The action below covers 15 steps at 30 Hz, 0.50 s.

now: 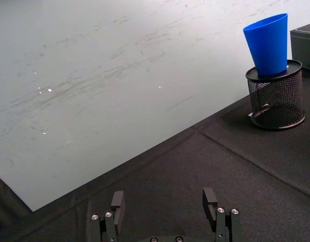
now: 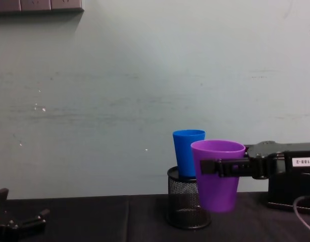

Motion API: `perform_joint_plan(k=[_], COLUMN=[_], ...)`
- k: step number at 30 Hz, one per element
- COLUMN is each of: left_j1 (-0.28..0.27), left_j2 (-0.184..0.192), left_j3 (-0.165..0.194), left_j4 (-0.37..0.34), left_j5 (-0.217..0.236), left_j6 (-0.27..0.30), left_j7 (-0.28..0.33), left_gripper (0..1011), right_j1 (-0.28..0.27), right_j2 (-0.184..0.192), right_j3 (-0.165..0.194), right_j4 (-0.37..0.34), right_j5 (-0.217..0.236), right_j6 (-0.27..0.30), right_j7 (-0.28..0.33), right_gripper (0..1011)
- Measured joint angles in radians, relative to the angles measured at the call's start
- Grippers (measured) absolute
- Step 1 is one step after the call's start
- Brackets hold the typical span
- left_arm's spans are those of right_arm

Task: Pick up one cup with a gripper and tap it against the other cup.

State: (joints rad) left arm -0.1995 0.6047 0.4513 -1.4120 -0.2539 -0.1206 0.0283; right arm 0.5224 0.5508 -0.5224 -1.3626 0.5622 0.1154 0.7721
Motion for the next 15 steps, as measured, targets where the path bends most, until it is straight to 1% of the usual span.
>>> perform_joint_plan(k=[8,15], left_j1=[0.0,0.0], left_j2=[0.0,0.0], left_j3=[0.0,0.0], left_j4=[0.0,0.0], left_j5=[0.0,0.0], left_j6=[0.0,0.0], left_j7=[0.0,0.0], left_gripper=[1011,1011], right_j1=[0.028,0.026], right_j2=[0.005,0.005], right_j3=[-0.019,-0.018], right_j4=[0.0,0.0], right_j5=[0.016,0.015], right_j6=[0.014,0.015], right_j7=[-0.001,-0.001], right_gripper=[732,732])
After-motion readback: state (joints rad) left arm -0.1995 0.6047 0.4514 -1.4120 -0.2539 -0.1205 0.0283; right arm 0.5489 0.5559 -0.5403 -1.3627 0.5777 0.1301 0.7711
